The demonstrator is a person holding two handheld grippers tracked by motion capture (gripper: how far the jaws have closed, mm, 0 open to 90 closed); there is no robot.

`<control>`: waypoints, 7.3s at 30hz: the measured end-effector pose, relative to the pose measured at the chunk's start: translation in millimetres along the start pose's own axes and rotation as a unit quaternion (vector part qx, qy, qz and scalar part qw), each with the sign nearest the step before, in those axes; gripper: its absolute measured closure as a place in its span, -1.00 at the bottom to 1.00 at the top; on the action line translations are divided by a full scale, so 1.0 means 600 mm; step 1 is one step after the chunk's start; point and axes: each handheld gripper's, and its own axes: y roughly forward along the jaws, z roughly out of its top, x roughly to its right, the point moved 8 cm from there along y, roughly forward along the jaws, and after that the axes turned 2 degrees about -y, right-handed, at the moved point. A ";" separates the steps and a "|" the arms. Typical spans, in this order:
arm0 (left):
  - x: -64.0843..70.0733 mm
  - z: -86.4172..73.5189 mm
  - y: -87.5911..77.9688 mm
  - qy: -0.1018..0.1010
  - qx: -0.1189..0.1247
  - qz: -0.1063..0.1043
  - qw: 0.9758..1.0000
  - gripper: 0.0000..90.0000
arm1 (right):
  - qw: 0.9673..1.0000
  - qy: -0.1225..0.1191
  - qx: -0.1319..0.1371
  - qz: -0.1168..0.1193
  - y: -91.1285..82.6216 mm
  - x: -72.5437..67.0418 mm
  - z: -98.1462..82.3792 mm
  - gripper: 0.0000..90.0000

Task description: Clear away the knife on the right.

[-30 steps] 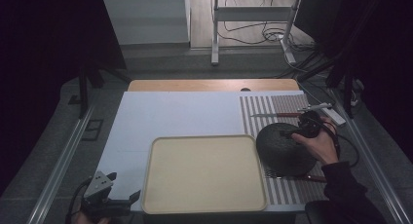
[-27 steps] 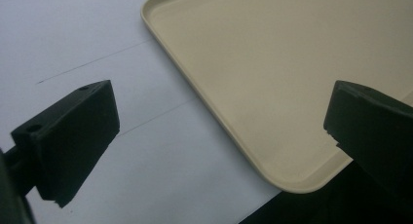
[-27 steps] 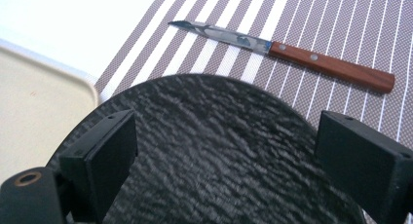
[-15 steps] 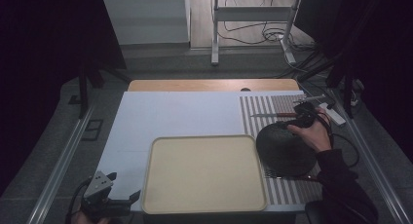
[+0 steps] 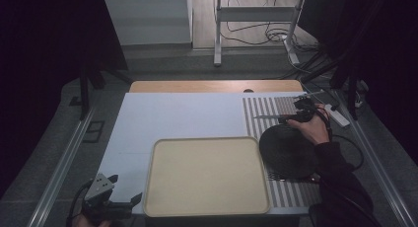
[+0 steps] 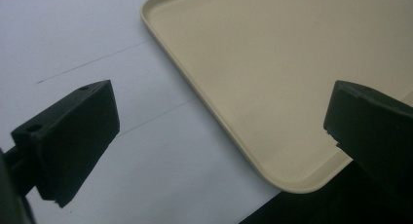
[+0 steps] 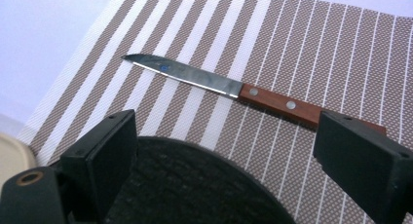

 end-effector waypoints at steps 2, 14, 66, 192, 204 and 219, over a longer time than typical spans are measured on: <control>0.000 0.000 0.000 0.000 0.000 0.000 1.000 -1.00 | 1.000 0.004 0.000 -0.003 0.004 0.006 0.003 -0.79; 0.001 0.000 0.001 0.002 -0.003 0.001 1.000 -1.00 | 1.000 0.013 -0.011 -0.013 0.025 0.040 0.013 -0.62; 0.005 -0.001 0.004 0.017 -0.011 0.007 1.000 -1.00 | 0.996 0.019 -0.083 -0.015 0.031 0.102 -0.049 1.00; 0.004 0.000 0.001 0.013 -0.005 0.005 1.000 -1.00 | 0.997 -0.066 0.004 0.043 -0.016 -0.035 -0.019 0.73; 0.004 0.000 0.001 0.013 -0.004 0.005 1.000 -1.00 | 0.994 -0.084 0.016 0.065 -0.043 -0.099 -0.039 0.73; 0.005 0.000 0.001 0.014 -0.005 0.005 1.000 -1.00 | 0.990 -0.106 0.013 0.087 -0.074 -0.177 -0.085 0.73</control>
